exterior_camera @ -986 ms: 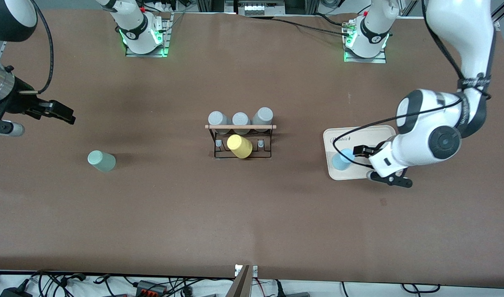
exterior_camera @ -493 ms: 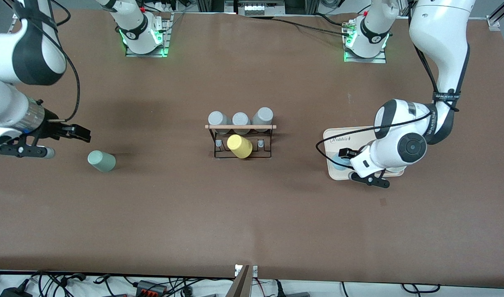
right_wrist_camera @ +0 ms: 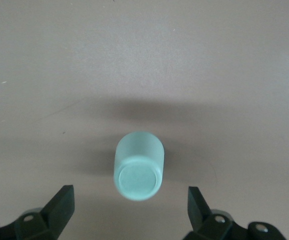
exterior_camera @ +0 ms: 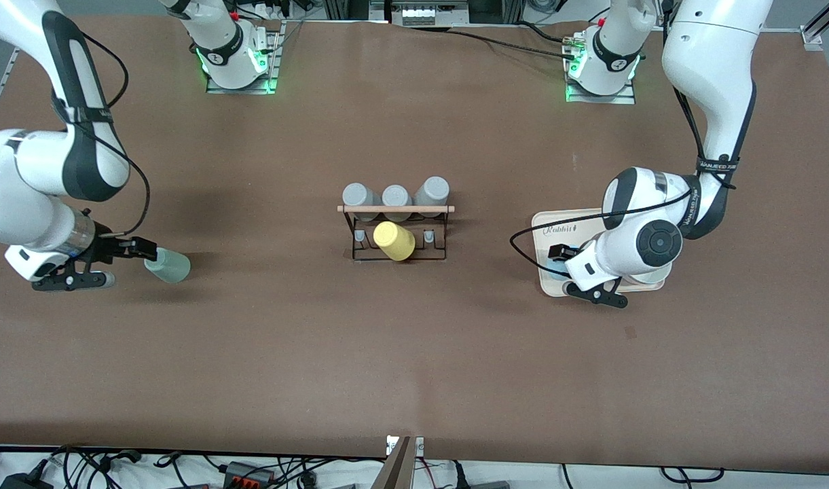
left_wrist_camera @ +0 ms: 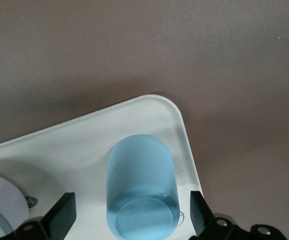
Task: Hang scattered cups on rack with three cups
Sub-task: 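Grasp the blue cup and the teal cup with the left and right grippers, then lift the blue and teal cups with the left and right grippers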
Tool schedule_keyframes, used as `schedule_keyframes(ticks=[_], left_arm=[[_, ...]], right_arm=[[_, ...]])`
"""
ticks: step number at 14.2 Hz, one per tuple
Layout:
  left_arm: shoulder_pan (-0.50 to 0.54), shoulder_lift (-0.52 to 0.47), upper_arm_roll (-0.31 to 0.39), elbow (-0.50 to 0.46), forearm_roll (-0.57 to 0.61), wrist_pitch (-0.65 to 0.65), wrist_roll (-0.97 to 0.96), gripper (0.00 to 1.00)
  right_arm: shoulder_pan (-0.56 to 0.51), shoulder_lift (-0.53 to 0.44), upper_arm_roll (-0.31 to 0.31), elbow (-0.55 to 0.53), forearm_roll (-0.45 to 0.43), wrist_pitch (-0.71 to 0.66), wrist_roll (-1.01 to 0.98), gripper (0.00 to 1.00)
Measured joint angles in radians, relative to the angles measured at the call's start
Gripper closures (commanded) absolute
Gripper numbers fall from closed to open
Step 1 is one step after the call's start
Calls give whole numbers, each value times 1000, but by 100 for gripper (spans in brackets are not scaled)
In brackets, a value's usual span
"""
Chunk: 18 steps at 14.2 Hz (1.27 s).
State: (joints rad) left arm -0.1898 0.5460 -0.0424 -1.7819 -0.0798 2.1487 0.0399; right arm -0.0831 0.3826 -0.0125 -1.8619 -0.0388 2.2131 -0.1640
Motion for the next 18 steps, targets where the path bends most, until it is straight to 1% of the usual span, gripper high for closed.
schedule_keyframes(ticks=[3,5,6,9,10,11,15,17,18], left_arm=[[-1,3,-2,-29,0,36,0,1],[-1,3,-8,-41,0,48,0,8],[-1,3,-10,-43,0,49,-1,19],[-1,3,-11,-45,0,50,-9,70],[-1,2,-11,-45,0,50,-12,89],[-1,0,-11,-45,0,50,-15,99],[-1,-4,-14,-36,0,55,-17,99],[-5,-26,-28,-8,0,56,-18,100],[-11,-42,-40,18,0,40,-28,100]], right_arm=[[0,38,1,-53,0,113,-10,0],[0,54,1,-83,0,161,-12,0],[0,57,1,-92,0,171,-12,0],[0,58,1,-100,0,173,-13,0],[0,58,1,-100,0,173,-13,2],[0,58,1,-100,0,173,-13,11],[-4,58,1,-103,0,173,-26,45],[-5,58,1,-103,0,174,-34,57],[-5,57,1,-103,0,174,-39,61]])
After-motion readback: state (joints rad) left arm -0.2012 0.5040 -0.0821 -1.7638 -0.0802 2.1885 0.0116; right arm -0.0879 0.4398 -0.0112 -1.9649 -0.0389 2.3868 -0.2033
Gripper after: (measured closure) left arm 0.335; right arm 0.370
